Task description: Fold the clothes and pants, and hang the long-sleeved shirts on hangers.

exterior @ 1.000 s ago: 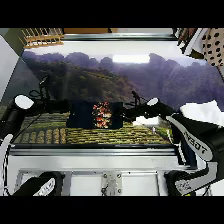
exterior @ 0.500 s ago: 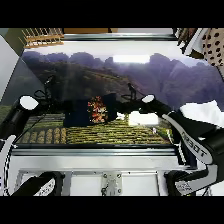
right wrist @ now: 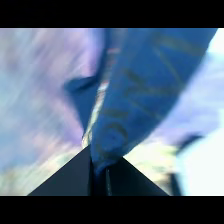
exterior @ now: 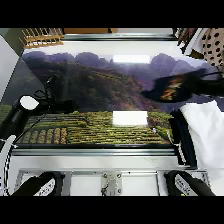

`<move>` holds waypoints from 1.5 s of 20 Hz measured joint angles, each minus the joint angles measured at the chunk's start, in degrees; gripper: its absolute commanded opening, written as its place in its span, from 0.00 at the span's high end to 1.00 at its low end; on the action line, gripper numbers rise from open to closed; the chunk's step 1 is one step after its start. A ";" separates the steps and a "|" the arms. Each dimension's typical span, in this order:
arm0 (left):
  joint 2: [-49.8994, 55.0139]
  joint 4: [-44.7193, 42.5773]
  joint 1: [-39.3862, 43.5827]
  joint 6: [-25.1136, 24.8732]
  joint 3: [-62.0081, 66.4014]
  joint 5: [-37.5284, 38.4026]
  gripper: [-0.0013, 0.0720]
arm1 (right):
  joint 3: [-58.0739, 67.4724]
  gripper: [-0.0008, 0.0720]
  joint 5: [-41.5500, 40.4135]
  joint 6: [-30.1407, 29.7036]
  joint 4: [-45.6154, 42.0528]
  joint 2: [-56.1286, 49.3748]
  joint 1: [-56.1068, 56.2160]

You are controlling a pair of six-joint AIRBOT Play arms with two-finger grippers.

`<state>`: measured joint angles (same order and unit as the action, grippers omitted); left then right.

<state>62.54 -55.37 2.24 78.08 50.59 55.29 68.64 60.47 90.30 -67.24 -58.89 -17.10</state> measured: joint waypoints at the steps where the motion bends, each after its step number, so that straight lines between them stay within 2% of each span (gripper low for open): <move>1: 0.00 0.00 0.00 0.00 0.00 0.00 0.97 | 0.07 0.97 0.66 0.48 -1.11 2.56 -3.54; 6: 0.00 0.00 0.00 -0.09 0.00 0.02 0.97 | 0.20 0.97 3.74 1.99 -3.65 12.07 -16.76; 11: 0.00 0.02 0.00 -0.13 0.00 0.13 0.97 | 0.24 0.97 6.93 3.85 -4.46 17.64 -23.23; 16: 0.00 0.00 0.00 -0.13 0.00 0.13 0.97 | -0.04 0.97 15.63 6.69 -9.73 21.38 -24.92; 21: 0.00 0.00 0.00 -0.15 0.00 0.13 0.97 | -6.58 0.97 24.44 8.55 -22.27 25.11 -25.24; 26: 0.00 -0.02 0.00 -0.24 0.00 0.13 0.97 | -17.29 0.97 27.06 8.98 -29.44 28.00 -25.27; 30: 0.00 -0.04 0.00 -0.39 0.00 0.13 0.97 | -22.80 0.94 27.43 9.20 -31.91 28.70 -25.27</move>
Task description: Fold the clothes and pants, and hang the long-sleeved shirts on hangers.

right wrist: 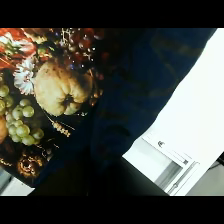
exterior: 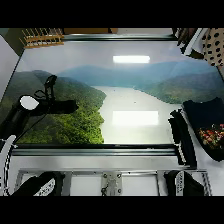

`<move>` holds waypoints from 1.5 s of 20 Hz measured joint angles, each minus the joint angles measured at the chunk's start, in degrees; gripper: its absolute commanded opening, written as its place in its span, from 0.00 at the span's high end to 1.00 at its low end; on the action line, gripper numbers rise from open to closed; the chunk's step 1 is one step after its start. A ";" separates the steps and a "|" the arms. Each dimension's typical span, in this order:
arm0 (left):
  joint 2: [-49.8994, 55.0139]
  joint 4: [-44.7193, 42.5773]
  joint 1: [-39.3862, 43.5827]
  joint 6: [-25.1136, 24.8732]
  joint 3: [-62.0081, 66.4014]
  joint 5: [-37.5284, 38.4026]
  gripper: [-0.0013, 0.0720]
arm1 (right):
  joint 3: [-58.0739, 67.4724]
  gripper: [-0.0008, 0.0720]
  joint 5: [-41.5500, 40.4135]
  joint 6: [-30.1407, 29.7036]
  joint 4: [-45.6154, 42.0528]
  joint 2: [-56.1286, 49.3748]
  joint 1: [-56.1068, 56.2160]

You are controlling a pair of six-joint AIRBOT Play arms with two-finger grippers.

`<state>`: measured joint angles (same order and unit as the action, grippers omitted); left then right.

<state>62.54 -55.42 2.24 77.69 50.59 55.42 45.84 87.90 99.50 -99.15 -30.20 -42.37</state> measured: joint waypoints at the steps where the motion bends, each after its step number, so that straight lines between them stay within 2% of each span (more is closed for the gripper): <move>1: 0.00 0.00 0.00 0.00 0.00 0.02 0.97 | -0.63 0.75 -0.07 0.00 -0.33 0.07 0.00; 2: 0.00 0.00 0.00 0.00 0.00 0.02 0.97 | -1.11 0.41 -0.22 -0.02 -0.76 0.13 0.00; 3: 0.00 0.00 0.00 0.00 0.00 0.02 0.97 | -1.40 0.15 -0.48 -0.04 -1.14 0.17 -0.02; 8: 0.00 0.00 0.00 0.00 0.00 0.04 0.97 | 3.21 0.15 -6.05 -4.63 -0.44 0.22 0.83; 10: 0.00 0.00 0.00 0.00 0.00 0.04 0.97 | 6.32 0.15 -9.44 -7.32 5.05 0.15 2.69; 13: -0.52 0.04 0.00 0.02 -0.15 0.00 0.97 | 8.04 0.15 -13.79 -11.78 19.32 -1.36 8.48; 16: -3.15 1.84 0.02 0.11 -2.23 -0.92 0.97 | 7.61 0.15 -17.40 -14.91 30.32 -5.66 20.02; 18: -5.51 3.98 0.07 0.22 -4.72 -1.86 0.97 | 6.84 0.15 -20.87 -15.85 33.92 -9.92 29.99; 22: -8.83 6.27 0.50 0.22 -8.35 -2.56 0.97 | 6.10 0.15 -29.92 -16.87 37.29 -19.74 48.57; 25: -9.86 7.02 1.62 0.22 -9.42 -2.75 0.97 | 5.95 0.15 -33.88 -17.05 38.34 -25.68 56.76; 26: -10.03 7.15 2.10 0.22 -9.55 -2.80 0.97 | 5.92 0.21 -34.56 -17.07 38.42 -27.19 58.38; 27: -10.14 7.28 2.60 0.22 -9.70 -2.89 0.97 | 5.88 0.43 -35.01 -17.09 38.51 -28.41 59.58; 29: -10.29 7.30 3.50 0.24 -9.84 -2.99 0.97 | 5.90 0.98 -35.67 -17.14 38.77 -30.03 61.05; 30: -10.34 7.30 3.87 0.24 -9.88 -2.99 0.97 | 5.90 0.97 -35.87 -17.22 38.80 -30.51 61.46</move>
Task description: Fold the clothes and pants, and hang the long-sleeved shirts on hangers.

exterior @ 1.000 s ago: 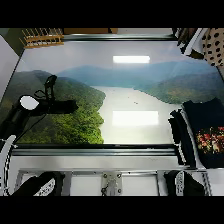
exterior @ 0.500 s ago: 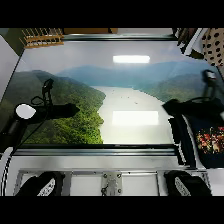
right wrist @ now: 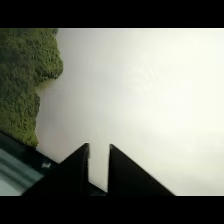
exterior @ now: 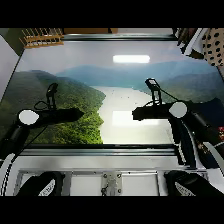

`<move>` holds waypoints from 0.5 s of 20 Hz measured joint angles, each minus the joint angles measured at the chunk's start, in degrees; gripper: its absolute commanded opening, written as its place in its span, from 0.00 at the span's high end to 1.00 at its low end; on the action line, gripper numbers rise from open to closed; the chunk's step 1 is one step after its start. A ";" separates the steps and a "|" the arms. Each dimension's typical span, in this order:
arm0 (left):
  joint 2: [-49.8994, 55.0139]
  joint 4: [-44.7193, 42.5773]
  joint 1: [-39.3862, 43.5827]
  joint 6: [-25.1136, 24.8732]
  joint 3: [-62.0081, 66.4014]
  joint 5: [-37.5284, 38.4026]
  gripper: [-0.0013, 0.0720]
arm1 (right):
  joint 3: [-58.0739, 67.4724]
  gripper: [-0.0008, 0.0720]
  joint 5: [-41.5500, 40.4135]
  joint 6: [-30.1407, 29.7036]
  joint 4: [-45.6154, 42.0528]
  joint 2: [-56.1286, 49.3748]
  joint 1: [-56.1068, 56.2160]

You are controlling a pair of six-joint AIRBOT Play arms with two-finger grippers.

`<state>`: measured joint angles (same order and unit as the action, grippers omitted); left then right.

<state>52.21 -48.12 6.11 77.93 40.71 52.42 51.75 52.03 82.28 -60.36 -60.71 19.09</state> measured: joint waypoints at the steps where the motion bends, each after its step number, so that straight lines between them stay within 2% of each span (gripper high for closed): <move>1: -0.02 0.04 0.31 0.00 -0.02 -0.02 0.97 | 0.00 0.97 -0.09 -0.02 0.00 -0.35 0.31; 10: -0.09 0.17 1.01 0.04 -0.09 -0.02 0.97 | 0.00 0.97 -0.66 -0.02 0.17 -1.18 1.05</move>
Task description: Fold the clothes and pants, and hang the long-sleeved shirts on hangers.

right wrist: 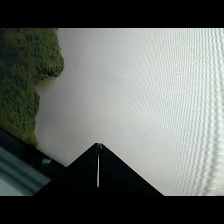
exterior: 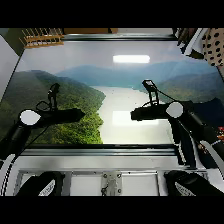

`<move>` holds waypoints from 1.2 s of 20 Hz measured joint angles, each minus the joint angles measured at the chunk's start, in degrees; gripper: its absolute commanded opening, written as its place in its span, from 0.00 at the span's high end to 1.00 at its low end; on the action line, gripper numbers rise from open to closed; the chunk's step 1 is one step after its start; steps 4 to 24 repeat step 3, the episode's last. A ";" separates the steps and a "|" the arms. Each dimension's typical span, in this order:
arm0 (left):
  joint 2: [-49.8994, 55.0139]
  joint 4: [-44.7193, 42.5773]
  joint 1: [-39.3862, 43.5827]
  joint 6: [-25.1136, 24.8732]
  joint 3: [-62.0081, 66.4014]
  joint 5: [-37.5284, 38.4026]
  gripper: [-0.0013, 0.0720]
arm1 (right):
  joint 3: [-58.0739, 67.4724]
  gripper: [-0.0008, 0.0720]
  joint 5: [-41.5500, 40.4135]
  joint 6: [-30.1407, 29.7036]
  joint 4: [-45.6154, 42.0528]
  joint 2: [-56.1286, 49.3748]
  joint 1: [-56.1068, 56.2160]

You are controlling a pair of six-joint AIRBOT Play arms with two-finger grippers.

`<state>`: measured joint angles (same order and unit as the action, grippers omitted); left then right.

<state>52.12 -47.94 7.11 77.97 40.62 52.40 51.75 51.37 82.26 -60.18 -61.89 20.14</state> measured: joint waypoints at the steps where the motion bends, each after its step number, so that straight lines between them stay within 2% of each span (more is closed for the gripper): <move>1: 0.00 -0.02 0.00 0.00 0.00 0.00 0.97 | 0.00 0.97 -0.02 0.00 -0.02 0.00 -0.02; 24: 0.00 -0.02 0.00 0.13 0.00 0.00 0.97 | 0.00 0.97 -0.02 0.00 -0.02 0.00 0.00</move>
